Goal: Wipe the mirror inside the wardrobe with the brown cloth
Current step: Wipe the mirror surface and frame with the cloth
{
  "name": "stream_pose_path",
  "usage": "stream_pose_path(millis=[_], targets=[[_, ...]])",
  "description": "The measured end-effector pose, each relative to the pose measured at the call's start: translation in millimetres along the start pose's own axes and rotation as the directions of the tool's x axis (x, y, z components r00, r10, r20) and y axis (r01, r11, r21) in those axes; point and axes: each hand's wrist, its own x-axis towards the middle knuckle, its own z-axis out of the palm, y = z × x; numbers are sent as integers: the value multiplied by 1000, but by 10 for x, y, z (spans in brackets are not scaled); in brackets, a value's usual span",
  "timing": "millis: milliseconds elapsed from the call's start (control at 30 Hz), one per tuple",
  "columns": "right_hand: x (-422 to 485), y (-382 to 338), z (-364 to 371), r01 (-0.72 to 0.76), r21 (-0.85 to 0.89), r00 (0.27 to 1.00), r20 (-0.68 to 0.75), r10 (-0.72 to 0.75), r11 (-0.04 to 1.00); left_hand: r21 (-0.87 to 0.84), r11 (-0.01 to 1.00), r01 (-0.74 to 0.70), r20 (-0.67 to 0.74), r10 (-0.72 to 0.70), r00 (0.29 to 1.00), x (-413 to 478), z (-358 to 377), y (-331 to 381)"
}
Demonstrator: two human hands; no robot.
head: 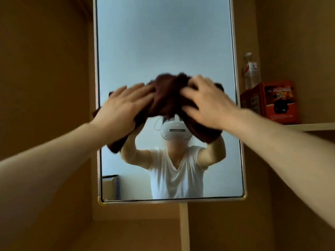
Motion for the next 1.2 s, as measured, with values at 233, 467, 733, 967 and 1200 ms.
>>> stream_pose_path(millis=[233, 467, 733, 967, 1200], targets=[[153, -6, 74, -120, 15, 980, -158, 121, 993, -103, 988, 112, -70, -120, 990, 213, 18, 56], [-1033, -346, 377, 93, 26, 994, 48, -94, 995, -97, 983, -155, -70, 148, 986, -853, 565, 530], [-974, -64, 244, 285, 16, 950, 133, -284, 958, -68, 933, -354, 3, 355, 935, -658, 518, 372], [297, 302, -159, -131, 34, 990, -48, 132, 991, -97, 990, 100, -26, -103, 994, 516, -74, 36], [-459, -67, 192, -73, 2, 991, -110, 73, 997, -108, 994, -26, -59, 20, 998, -184, 343, 330]])
